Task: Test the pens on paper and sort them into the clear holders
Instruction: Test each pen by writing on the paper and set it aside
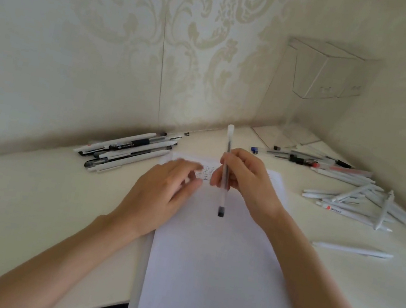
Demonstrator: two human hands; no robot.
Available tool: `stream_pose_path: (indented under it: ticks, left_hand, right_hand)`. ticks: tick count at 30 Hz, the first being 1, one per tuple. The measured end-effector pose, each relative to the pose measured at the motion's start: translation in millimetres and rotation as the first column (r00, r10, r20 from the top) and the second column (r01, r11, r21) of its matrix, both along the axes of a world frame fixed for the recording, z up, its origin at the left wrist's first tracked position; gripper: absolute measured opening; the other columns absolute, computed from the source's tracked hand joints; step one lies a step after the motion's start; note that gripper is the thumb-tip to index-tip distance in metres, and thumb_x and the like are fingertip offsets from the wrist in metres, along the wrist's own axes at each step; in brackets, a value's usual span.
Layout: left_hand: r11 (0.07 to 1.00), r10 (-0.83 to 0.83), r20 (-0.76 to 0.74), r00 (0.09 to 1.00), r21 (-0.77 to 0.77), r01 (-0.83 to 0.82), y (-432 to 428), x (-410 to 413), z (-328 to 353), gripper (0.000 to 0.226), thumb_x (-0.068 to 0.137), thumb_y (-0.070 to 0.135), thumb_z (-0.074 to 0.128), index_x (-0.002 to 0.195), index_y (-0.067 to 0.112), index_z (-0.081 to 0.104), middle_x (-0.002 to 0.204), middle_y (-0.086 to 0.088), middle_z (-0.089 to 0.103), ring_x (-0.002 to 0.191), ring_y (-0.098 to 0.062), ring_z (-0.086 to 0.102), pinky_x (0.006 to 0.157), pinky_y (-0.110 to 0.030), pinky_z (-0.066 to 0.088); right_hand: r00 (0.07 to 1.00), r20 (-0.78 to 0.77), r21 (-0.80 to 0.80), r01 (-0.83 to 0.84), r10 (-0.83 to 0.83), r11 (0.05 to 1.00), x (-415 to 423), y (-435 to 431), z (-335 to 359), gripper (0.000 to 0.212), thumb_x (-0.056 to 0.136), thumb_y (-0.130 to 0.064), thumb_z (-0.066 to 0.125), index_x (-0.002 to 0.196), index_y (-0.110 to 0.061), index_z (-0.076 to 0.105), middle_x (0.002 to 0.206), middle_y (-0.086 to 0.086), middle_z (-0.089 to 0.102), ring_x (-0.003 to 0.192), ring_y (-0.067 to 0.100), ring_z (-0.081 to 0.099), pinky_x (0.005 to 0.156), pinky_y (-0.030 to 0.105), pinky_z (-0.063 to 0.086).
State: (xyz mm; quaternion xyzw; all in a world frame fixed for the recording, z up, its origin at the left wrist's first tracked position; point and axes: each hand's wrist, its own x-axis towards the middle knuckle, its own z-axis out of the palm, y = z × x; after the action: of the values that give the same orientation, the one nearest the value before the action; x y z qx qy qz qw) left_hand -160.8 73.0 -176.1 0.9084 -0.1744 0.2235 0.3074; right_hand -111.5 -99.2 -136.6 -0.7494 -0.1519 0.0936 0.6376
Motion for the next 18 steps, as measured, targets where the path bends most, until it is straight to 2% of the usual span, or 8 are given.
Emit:
stream_pose_path:
  ticks: [2,4,5,8,11,13,15,18]
  left_hand:
    - [0.997,0.073,0.103,0.992,-0.013,-0.072,4,5,-1,0.037,0.092,0.027,0.043,0.127,0.015,0.046,0.115,-0.003,0.052,0.103,-0.015,0.049,0.089,-0.029,0.04]
    - [0.987,0.121,0.195,0.973,0.079,-0.139,9,9,-1,0.042,0.09,0.025,0.048,0.131,0.017,0.045,0.125,-0.008,0.049,0.113,-0.021,0.042,0.098,-0.03,0.028]
    - [0.977,0.126,0.227,0.966,0.14,-0.161,11,11,-1,0.041,0.09,0.027,0.048,0.13,0.018,0.049,0.126,-0.007,0.05,0.114,-0.021,0.042,0.098,-0.031,0.026]
    - [0.957,0.116,0.252,0.961,0.231,-0.176,11,11,-1,0.032,0.089,0.034,0.046,0.107,0.017,0.066,0.102,-0.002,0.062,0.1,-0.018,0.046,0.088,-0.033,0.029]
    - [0.961,0.158,0.216,0.963,0.192,-0.201,12,12,-3,0.033,0.089,0.035,0.043,0.09,0.014,0.069,0.083,0.001,0.063,0.086,-0.017,0.045,0.079,-0.031,0.029]
    - [0.969,0.164,0.191,0.968,0.154,-0.194,12,12,-2,0.032,0.09,0.033,0.042,0.09,0.011,0.065,0.081,-0.002,0.062,0.083,-0.018,0.047,0.075,-0.03,0.031]
    - [0.99,0.101,0.118,0.988,0.092,-0.112,8,10,0,0.03,0.093,0.03,0.038,0.095,0.007,0.058,0.084,-0.006,0.06,0.079,-0.017,0.048,0.069,-0.024,0.032]
    - [0.995,-0.088,-0.036,0.996,0.048,0.089,1,1,0,0.03,0.096,0.032,0.032,0.106,0.01,0.05,0.091,-0.003,0.058,0.077,-0.008,0.046,0.065,-0.019,0.032]
  right_hand:
    - [0.994,0.074,-0.217,-0.058,0.076,0.974,0,-5,1,0.018,0.096,-0.021,0.05,0.085,-0.012,0.06,0.057,-0.001,0.061,0.056,0.015,0.049,0.056,0.028,0.04]
    - [0.975,0.148,-0.418,-0.091,0.166,0.904,2,-9,-1,0.016,0.094,-0.031,0.056,0.088,-0.022,0.067,0.055,-0.006,0.053,0.053,0.009,0.043,0.055,0.025,0.035]
    - [0.968,0.154,-0.44,-0.112,0.198,0.891,2,-9,-2,0.015,0.092,-0.033,0.058,0.088,-0.025,0.07,0.054,-0.006,0.051,0.052,0.007,0.041,0.055,0.023,0.033]
    - [0.97,0.113,-0.38,-0.159,0.217,0.911,2,-11,-1,0.01,0.09,-0.029,0.062,0.088,-0.026,0.072,0.056,-0.003,0.058,0.058,0.01,0.048,0.06,0.024,0.036]
    - [0.976,0.036,-0.239,-0.2,0.215,0.95,7,-23,6,0.009,0.09,-0.016,0.062,0.094,-0.015,0.071,0.066,0.001,0.066,0.068,0.01,0.056,0.066,0.02,0.041]
    - [0.981,0.01,-0.029,-0.193,0.193,0.981,11,-31,9,0.009,0.086,-0.014,0.063,0.091,-0.011,0.069,0.068,0.004,0.066,0.068,0.014,0.055,0.063,0.021,0.04]
    - [0.983,-0.007,0.136,-0.18,0.182,0.974,11,-30,8,0.006,0.082,-0.014,0.062,0.084,-0.01,0.065,0.064,0.005,0.064,0.065,0.015,0.053,0.062,0.023,0.039]
    - [0.971,0.013,0.109,-0.237,0.237,0.965,5,-15,-3,0.008,0.084,-0.013,0.063,0.08,-0.011,0.056,0.062,0.005,0.061,0.061,0.014,0.052,0.06,0.025,0.037]
